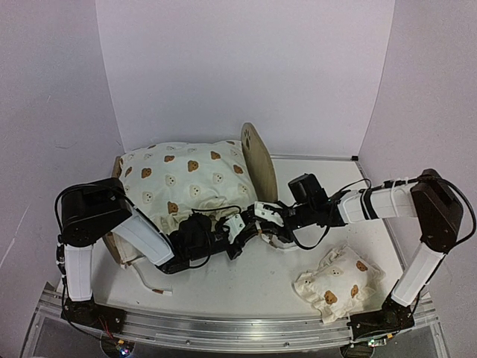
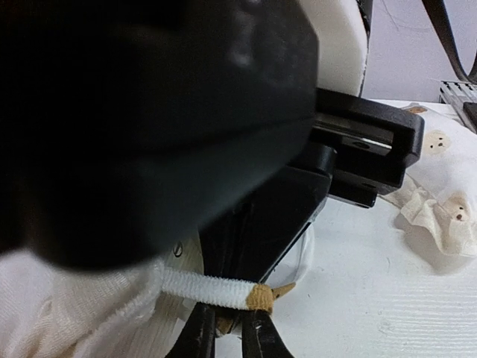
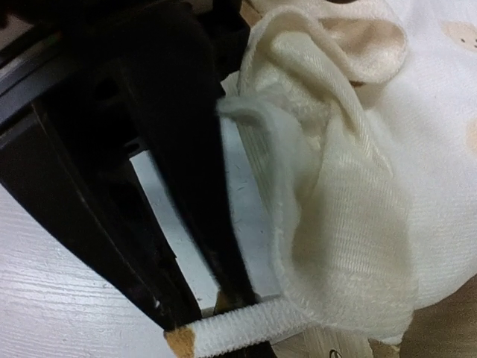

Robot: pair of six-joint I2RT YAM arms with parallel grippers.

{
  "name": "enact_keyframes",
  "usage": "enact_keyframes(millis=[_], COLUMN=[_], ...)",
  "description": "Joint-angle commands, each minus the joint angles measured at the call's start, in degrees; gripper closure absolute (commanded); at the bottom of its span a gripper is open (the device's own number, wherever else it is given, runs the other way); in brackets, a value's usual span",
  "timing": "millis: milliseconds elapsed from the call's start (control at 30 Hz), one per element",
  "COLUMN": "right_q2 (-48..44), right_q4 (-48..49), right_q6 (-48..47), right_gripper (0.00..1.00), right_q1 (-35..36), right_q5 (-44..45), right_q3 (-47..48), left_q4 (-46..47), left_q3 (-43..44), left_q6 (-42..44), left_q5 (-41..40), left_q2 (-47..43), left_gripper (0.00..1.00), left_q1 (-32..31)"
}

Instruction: Set up the pet bed

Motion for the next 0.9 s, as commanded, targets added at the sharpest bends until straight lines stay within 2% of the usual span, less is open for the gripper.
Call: enact_keyframes(millis=[0, 233, 300, 433, 667, 867], right_q2=[-0.64, -2.20, -2.26, -2.39, -2.91, -5.96], right_q4=[1.49, 3.64, 4.22, 5.24, 6.73, 7.61], right_q6=[-0.72, 0.18, 0.60, 1.44, 4.12, 16.28], right_gripper=[1.00, 1.00, 1.00, 1.00, 0.99, 0.70], right_q1=[1.42, 1.42, 1.42, 1.42, 1.43, 1.27], right_q5=[-4.16, -3.32, -3.74, -4.13, -1.78, 11.22], right_q3=[2.54, 1.70, 1.60, 1.56, 1.07, -4.43], left_q4=[-1.66, -2.02, -2.05, -2.01, -2.02, -1.96], left_q3=[3.81, 2.00, 1.82, 2.07, 0.86, -0.50], left_q6=[0.77, -0.33, -0.90, -2.54, -3.94, -9.35], left_q5=[3.76, 1.73, 1.94, 3.68, 1.23, -6.16], left_q2=[0.88, -0.06, -0.27, -0.28, -1.43, -3.99], left_gripper=[0.91, 0.84, 0.86, 0.97, 1.00, 1.00], left_q1=[0.15, 0.39, 0.69, 1.36, 1.37, 1.38])
